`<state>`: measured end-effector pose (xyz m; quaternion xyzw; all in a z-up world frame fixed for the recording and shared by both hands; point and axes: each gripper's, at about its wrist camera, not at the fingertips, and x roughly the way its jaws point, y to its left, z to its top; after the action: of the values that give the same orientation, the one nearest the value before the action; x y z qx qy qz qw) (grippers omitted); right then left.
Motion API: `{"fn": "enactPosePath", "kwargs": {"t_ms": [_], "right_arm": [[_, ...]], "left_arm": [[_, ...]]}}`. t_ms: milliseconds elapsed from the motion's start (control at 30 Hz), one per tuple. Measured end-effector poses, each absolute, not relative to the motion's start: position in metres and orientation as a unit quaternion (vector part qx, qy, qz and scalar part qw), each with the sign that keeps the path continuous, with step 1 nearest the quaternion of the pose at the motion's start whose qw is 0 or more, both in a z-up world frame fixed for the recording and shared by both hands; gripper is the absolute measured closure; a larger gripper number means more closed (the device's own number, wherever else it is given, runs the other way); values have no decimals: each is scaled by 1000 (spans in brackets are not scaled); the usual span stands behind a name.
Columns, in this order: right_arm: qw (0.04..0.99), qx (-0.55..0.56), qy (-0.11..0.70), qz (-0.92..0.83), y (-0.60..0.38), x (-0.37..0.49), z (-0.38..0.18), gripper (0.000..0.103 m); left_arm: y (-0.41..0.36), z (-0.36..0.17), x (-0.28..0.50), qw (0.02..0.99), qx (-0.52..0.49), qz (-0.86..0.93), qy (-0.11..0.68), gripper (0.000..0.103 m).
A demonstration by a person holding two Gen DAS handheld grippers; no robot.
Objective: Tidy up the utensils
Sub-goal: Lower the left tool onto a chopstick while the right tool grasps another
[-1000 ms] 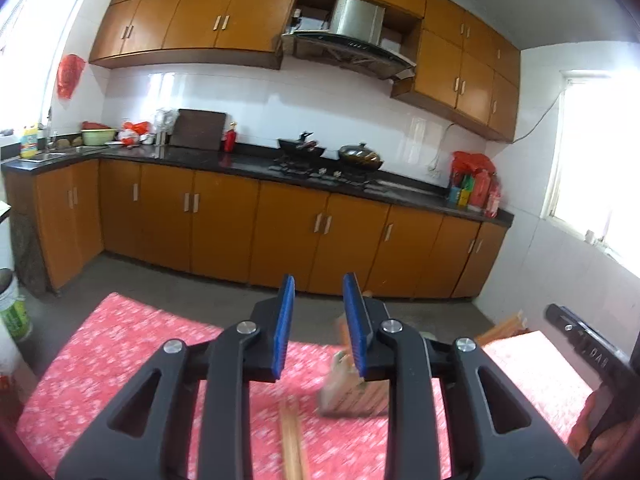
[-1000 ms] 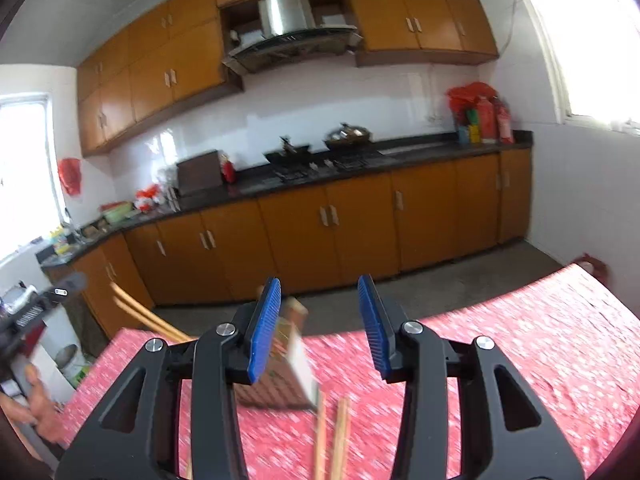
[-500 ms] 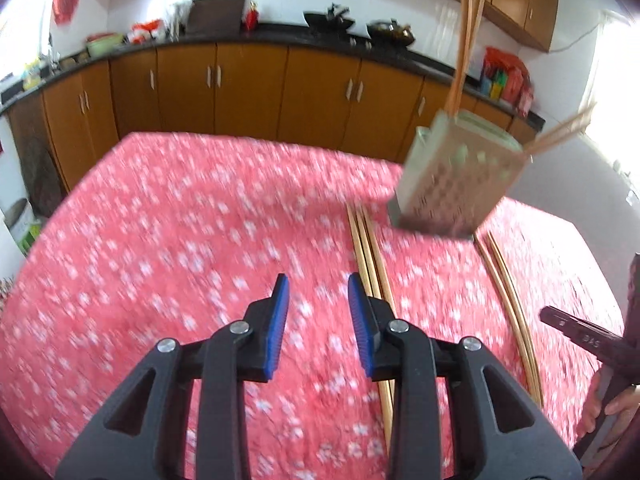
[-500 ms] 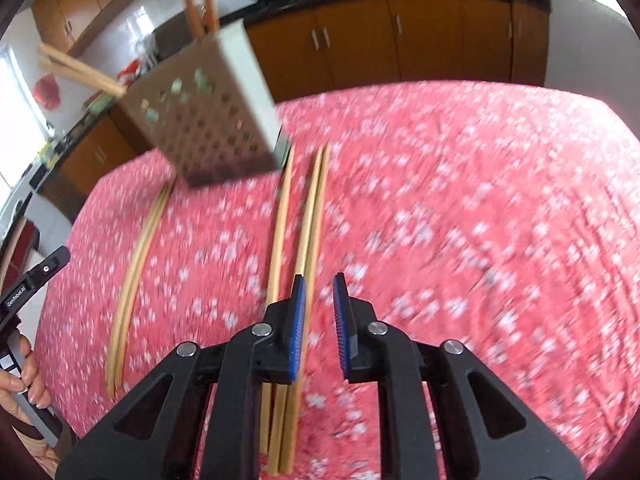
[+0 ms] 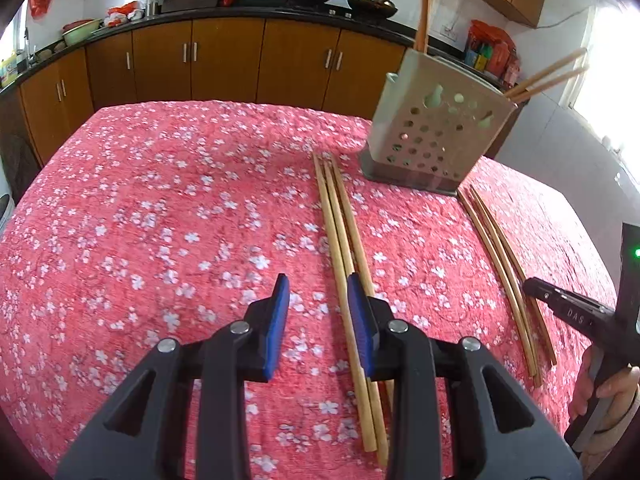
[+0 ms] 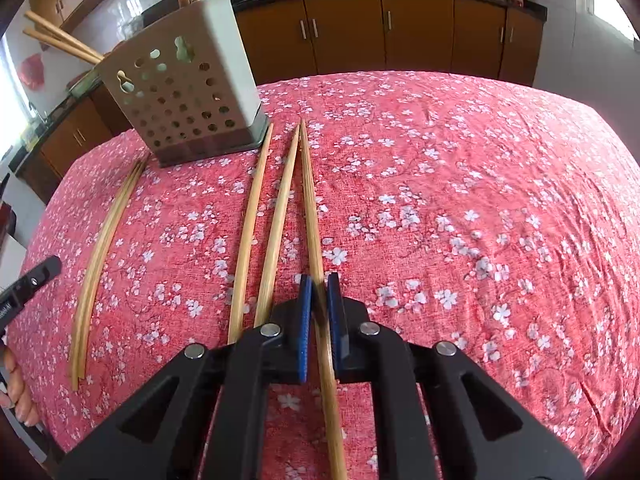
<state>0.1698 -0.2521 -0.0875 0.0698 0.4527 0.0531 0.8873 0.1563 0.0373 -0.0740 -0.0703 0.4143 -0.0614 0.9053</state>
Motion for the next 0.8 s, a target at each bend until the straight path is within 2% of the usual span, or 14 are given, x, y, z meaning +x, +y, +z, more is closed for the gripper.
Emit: {"fn": "enactPosePath", "kwargs": {"t_ms": [233, 800], "right_arm": [[891, 64, 448, 41, -258, 166, -87, 95], [893, 49, 444, 45, -252, 165, -88, 94]], "left_arm": [[24, -85, 159, 895, -47, -72, 438, 87], [5, -99, 166, 894, 5, -58, 444, 94]]}}
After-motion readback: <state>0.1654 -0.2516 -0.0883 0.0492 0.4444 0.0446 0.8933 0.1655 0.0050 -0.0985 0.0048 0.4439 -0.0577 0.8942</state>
